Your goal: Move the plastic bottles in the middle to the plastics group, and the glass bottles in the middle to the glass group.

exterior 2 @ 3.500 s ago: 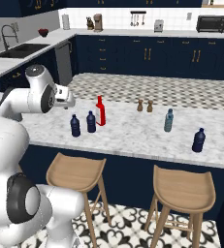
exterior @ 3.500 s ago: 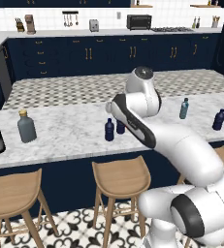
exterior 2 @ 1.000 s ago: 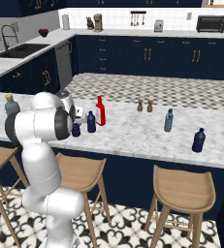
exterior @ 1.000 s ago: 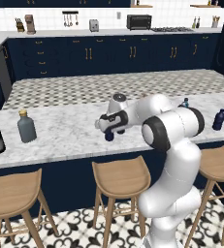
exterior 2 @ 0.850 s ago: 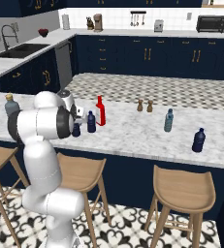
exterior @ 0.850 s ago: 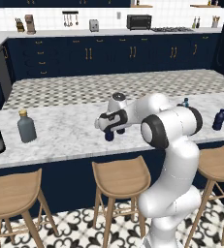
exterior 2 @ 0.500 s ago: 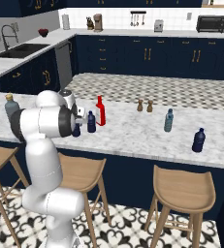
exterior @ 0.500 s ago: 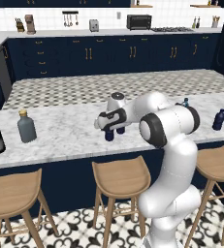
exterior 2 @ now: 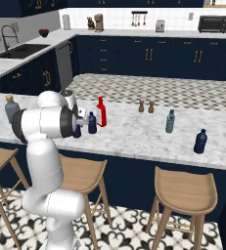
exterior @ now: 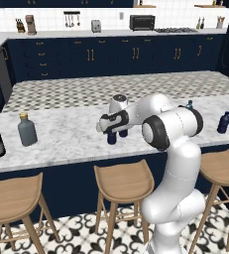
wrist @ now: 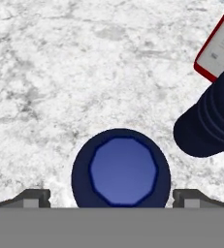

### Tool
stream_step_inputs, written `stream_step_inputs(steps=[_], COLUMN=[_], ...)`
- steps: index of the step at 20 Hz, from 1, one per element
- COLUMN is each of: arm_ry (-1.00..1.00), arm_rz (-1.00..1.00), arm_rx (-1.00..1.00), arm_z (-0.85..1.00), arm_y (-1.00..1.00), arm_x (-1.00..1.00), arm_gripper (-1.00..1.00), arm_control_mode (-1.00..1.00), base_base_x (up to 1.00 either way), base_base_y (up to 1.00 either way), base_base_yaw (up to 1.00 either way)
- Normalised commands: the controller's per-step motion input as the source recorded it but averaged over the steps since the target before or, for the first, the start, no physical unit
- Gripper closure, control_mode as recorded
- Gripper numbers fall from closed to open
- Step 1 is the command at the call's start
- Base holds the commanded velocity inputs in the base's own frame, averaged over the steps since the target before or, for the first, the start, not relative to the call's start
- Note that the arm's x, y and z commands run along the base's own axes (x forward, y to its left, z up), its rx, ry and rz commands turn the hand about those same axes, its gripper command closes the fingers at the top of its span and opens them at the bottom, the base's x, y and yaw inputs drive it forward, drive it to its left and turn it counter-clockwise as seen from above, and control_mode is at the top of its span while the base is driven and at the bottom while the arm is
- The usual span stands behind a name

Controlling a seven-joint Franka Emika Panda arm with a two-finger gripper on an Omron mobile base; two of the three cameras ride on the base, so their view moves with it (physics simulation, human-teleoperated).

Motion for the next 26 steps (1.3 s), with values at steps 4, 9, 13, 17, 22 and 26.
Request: stream_step_inputs(steps=[4, 9, 13, 17, 22, 26], arm_ry=[0.0, 0.0, 0.0, 0.0, 0.0, 0.0], arm_rz=[0.0, 0.0, 0.0, -0.01, -0.04, -0.06], arm_rx=[0.0, 0.0, 0.0, 0.03, 0.13, 0.09], arm_z=[0.0, 0.0, 0.0, 0.44, 0.51, 0.1], arm_y=[0.0, 0.0, 0.0, -0.28, -0.71, -0.63], arm_x=[0.0, 0.0, 0.0, -0.51, -0.95, -1.0], arm_gripper=[1.0, 1.0, 1.0, 1.0, 1.0, 1.0], arm_control_mode=[-1.0, -1.0, -1.0, -1.0, -1.0, -1.0], base_base_x=[0.0, 0.0, 0.0, 0.0, 0.0, 0.0], base_base_y=[0.0, 0.0, 0.0, 0.0, 0.0, 0.0], base_base_yaw=[0.0, 0.0, 0.0, 0.0, 0.0, 0.0])
